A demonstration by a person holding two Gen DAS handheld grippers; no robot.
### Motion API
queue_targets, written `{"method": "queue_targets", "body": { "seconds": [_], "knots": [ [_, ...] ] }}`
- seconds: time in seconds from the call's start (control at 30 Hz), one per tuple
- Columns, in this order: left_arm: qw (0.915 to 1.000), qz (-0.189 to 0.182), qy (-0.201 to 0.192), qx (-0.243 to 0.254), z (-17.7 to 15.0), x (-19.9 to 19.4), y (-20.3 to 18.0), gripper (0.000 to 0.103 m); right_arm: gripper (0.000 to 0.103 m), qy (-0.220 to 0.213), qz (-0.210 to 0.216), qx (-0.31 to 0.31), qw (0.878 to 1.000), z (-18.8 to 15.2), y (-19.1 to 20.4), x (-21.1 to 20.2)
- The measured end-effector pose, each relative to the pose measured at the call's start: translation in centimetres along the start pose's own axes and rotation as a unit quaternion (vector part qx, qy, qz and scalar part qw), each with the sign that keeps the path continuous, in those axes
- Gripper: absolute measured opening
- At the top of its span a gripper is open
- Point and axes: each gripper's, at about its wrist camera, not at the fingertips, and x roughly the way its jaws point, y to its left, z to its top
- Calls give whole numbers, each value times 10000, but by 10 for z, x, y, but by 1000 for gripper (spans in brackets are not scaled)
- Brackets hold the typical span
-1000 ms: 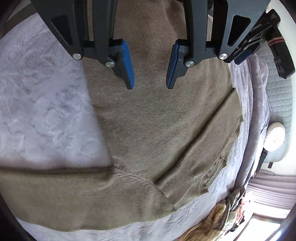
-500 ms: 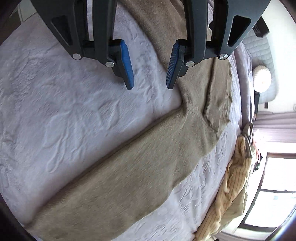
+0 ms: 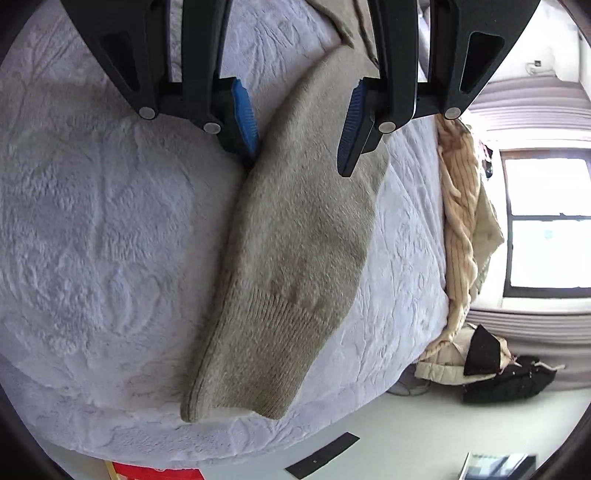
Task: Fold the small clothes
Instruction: 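Fold the held sleeve across the sweater body, then open the right gripper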
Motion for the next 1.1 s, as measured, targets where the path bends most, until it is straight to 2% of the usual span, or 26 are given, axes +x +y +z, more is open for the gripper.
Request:
{"method": "queue_targets", "body": {
  "seconds": [0.03, 0.07, 0.1, 0.27, 0.43, 0.6, 0.7, 0.8, 0.9, 0.97, 1.03, 1.1],
  "knots": [
    [10000, 15, -8, 14, 2, 1, -3, 100, 45, 86, 120, 52, 9999, 3, 1, 3],
    [10000, 30, -13, 26, 3, 1, -5, 100, 30, 178, 233, 82, 9995, 4, 3, 7],
    [10000, 28, -18, 31, 4, 1, -6, 100, 8, 245, 335, 90, 9991, 5, 5, 9],
    [9999, 19, -66, -88, 12, 0, -7, 100, 6, 511, 1042, -236, 9930, -7, 41, 18],
    [9992, 43, -171, -347, 18, -5, 18, 100, 6, 1028, 1453, -1326, 9751, -39, 120, 39],
    [9961, 110, -299, -817, 20, -12, 56, 100, 6, 1594, 1632, -2683, 9359, -106, 210, 71],
    [9932, 183, -376, -1083, 13, -15, 81, 100, 6, 1971, 1605, -3406, 9052, -158, 251, 99],
    [9895, 270, -458, -1346, 9, -18, 111, 100, 6, 2401, 1434, -4023, 8717, -217, 275, 133],
    [9843, 351, -565, -1633, 7, -21, 140, 100, 6, 2855, 1120, -4649, 8305, -283, 280, 170],
    [9807, 392, -623, -1811, 4, -22, 158, 100, 6, 3141, 850, -4895, 8090, -319, 268, 190],
    [9775, 428, -661, -1957, 0, -23, 175, 100, 10, 3386, 412, -5030, 7941, -349, 253, 216],
    [9749, 438, -689, -2071, -3, -22, 188, 100, 10, 3561, -203, -5031, 7872, -368, 231, 242]
  ]
}}
